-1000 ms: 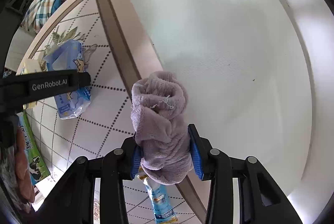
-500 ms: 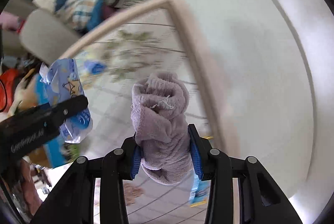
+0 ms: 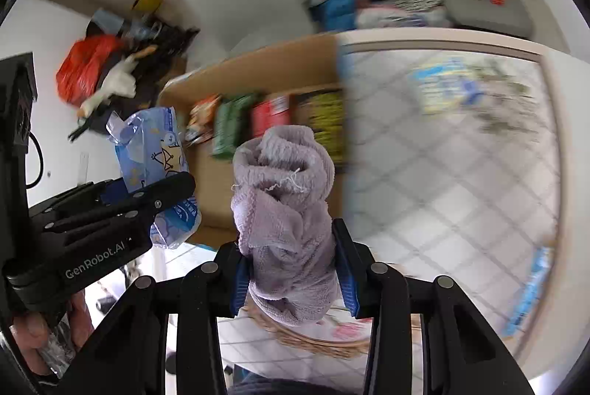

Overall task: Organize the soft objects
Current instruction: 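Carry both items into the box and open both tools to release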

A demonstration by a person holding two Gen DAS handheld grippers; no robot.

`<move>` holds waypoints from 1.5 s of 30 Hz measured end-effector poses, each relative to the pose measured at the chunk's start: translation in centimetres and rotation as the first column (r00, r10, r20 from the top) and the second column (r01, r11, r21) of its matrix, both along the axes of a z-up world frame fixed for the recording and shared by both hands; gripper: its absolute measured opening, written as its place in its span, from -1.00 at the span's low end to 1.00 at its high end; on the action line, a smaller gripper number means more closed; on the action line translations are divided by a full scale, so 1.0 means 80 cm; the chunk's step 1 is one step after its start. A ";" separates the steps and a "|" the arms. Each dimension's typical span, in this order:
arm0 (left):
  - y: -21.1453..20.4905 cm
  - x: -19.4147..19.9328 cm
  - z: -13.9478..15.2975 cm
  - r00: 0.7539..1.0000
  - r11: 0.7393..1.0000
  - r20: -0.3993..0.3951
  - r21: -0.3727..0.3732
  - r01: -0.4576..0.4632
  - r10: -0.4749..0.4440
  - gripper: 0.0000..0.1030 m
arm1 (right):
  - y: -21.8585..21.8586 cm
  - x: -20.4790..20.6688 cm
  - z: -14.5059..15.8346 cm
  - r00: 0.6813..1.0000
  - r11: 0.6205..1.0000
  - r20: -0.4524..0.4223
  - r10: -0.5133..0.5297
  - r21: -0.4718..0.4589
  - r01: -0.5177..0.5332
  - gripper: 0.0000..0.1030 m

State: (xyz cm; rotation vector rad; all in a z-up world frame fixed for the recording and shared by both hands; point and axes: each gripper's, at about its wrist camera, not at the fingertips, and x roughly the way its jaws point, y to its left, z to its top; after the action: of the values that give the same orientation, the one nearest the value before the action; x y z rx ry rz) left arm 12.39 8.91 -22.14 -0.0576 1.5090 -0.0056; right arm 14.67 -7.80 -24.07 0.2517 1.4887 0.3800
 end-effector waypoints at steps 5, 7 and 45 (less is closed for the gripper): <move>0.064 0.015 -0.055 0.996 1.000 -0.089 0.016 -0.023 0.025 -0.16 | 0.095 0.009 -0.051 0.997 0.999 -0.075 0.019 0.033 -0.016 -0.18; 0.084 0.017 -0.073 0.991 1.000 -0.128 0.004 -0.026 0.026 -0.16 | 0.124 0.012 -0.070 0.996 0.999 -0.090 0.023 0.029 -0.021 -0.18; 0.124 -0.038 -0.052 0.991 0.991 -0.005 0.018 -0.131 0.132 0.85 | 0.137 -0.005 -0.093 0.997 0.960 -0.051 0.054 -0.271 -0.066 0.73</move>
State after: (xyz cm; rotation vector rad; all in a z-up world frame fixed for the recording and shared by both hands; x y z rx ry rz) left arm 9.32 18.85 -26.28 -0.1433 1.5088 0.1134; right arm 14.28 3.20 -31.50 -0.0056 1.5741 0.2147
